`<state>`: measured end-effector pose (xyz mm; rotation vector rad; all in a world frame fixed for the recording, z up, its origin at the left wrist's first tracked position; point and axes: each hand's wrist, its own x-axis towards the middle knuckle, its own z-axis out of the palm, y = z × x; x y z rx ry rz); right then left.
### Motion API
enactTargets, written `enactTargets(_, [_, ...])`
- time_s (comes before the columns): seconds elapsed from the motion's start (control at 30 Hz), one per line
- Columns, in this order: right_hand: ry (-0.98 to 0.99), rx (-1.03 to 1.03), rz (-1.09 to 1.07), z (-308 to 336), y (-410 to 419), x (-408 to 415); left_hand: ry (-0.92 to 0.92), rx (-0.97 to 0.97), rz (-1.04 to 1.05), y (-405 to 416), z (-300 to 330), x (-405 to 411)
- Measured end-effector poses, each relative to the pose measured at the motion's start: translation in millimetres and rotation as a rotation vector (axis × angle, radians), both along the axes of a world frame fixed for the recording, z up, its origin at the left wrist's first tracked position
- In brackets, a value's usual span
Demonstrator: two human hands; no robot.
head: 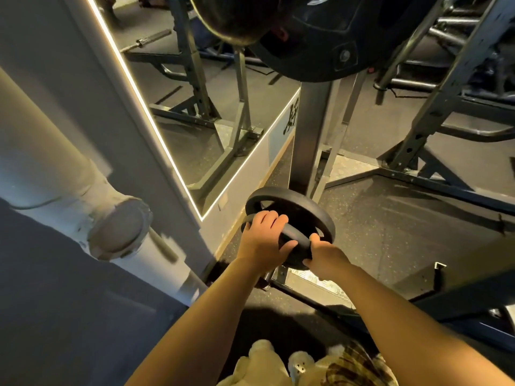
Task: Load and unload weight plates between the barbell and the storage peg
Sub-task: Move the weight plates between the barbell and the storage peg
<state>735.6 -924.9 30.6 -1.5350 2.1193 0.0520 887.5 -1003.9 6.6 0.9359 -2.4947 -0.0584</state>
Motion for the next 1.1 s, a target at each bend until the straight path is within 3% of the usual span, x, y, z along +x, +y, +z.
enactTargets(0.2, [0.124, 0.032, 0.24, 60, -34, 21, 0.312, 0.853, 0.187, -26, 4, 39])
enactTargets(0.3, [0.182, 0.03, 0.23, 68, -50, 44, 0.475, 1.015, 0.246, -26, -2, 43])
enactTargets(0.53, [0.299, -0.108, 0.21, 42, -31, 43, 0.402, 0.978, 0.24, -28, -6, 47])
enactTargets(0.67, [0.246, -0.134, 0.184, 38, -26, 40, 0.093, 0.906, 0.199, -32, 0, 53])
enactTargets(0.83, [0.131, -0.268, 0.071, 26, -2, 31, -0.154, 0.645, 0.116, -37, 26, 46])
enactTargets(1.0, [-0.065, -0.237, -0.105, 5, 21, 21, -0.227, 0.222, -0.023, -26, 28, 31])
enactTargets(1.1, [-0.118, -0.184, -0.13, -3, 21, 16, -0.181, 0.165, -0.087, -23, 27, 30])
